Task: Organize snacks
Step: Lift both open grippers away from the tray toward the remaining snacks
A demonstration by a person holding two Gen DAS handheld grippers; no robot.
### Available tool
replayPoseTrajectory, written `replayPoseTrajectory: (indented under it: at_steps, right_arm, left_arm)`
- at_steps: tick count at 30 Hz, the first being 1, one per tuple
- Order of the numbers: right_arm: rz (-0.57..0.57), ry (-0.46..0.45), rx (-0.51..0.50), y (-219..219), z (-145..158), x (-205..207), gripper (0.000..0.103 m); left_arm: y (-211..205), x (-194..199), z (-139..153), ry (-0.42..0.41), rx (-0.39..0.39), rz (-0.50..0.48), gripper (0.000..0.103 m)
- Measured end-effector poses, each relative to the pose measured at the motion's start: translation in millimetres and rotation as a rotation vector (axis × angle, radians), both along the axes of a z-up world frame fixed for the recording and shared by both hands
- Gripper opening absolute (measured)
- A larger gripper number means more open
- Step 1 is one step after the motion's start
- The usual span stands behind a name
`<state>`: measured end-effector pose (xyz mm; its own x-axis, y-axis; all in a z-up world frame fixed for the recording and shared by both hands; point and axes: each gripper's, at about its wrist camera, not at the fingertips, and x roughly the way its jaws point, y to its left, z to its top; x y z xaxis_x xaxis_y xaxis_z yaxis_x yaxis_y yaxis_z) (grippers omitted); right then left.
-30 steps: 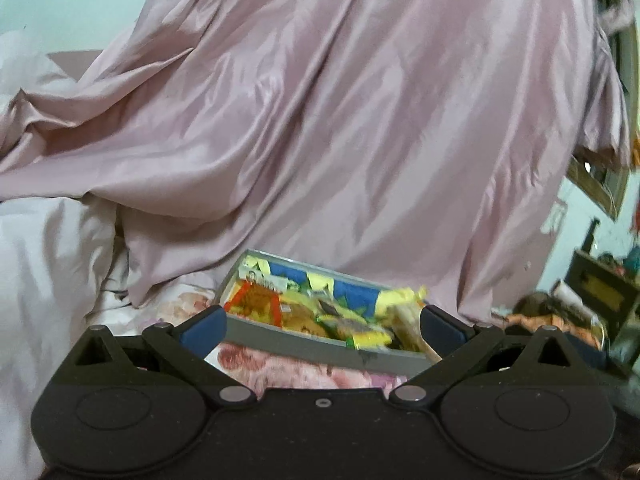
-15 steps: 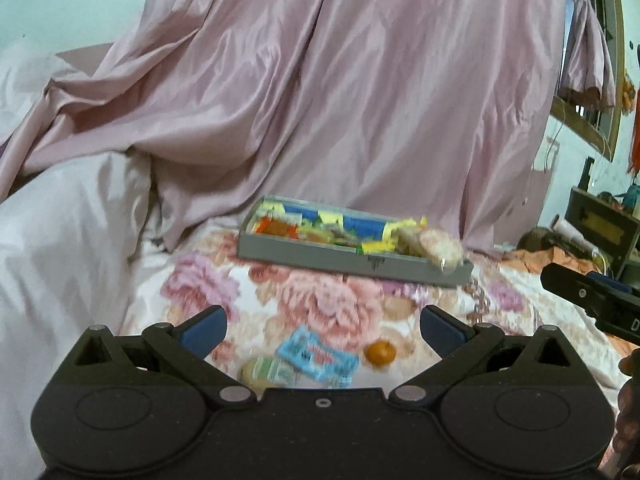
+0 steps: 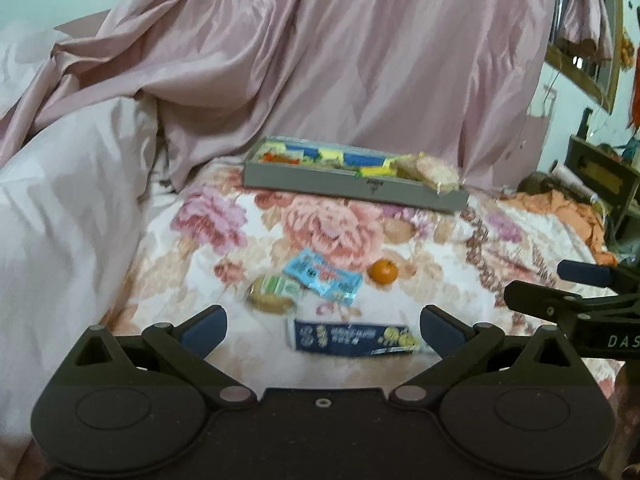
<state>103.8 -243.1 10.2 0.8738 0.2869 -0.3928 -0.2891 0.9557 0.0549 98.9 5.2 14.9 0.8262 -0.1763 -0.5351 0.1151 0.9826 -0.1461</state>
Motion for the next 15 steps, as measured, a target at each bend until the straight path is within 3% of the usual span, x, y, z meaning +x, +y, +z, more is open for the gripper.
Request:
replayPoseTrajectory:
  at_steps: [7,15]
  right_arm:
    - [0.035,0.059,-0.067,13,-8,-6,0.103]
    - [0.049,0.155,-0.128,23,-19,3,0.103]
  left_arm:
    - [6,3,-12,0.113,0.025,0.017,0.102]
    - [12,28,-21,0.238,-0.003,0.023,0.102]
